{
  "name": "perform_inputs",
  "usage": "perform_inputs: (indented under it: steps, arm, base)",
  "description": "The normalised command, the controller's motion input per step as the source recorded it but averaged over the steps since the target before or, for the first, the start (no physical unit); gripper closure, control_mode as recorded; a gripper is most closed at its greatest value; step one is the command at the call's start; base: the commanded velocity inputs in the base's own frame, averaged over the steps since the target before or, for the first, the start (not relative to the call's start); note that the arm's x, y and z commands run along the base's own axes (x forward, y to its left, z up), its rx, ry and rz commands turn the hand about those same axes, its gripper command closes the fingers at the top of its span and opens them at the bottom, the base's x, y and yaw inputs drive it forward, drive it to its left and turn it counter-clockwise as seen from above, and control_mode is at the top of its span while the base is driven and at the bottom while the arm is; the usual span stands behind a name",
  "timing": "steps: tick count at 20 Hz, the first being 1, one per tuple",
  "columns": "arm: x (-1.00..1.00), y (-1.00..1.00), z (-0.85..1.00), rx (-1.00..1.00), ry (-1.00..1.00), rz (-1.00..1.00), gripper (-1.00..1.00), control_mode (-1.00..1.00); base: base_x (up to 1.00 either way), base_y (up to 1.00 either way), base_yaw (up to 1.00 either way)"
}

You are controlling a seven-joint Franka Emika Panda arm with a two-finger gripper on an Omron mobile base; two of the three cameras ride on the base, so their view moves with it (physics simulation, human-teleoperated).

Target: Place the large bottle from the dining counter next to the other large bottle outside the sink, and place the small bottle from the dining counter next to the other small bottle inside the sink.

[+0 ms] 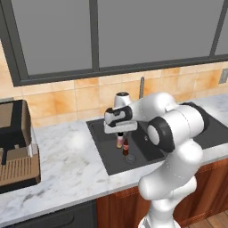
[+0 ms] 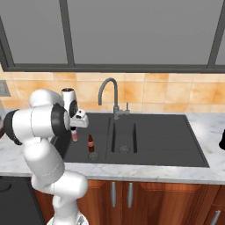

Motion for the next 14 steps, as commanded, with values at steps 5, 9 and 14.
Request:
perform_inputs:
  steps: [5, 9, 14]
  arm:
    - [0.36, 0.00, -0.44, 0.00, -0.03, 0.10, 1.00, -1.00]
    - [0.37, 0.00, -0.28, 0.00, 0.00, 0.07, 1.00, -1.00]
    - [0.23, 0.05, -0.25, 0.00, 0.01, 0.03, 1.00, -1.00]
  base:
    - [0.00, 0.00, 0.00]
    - [0.00, 0.00, 0.00]
    - [0.00, 0.00, 0.00]
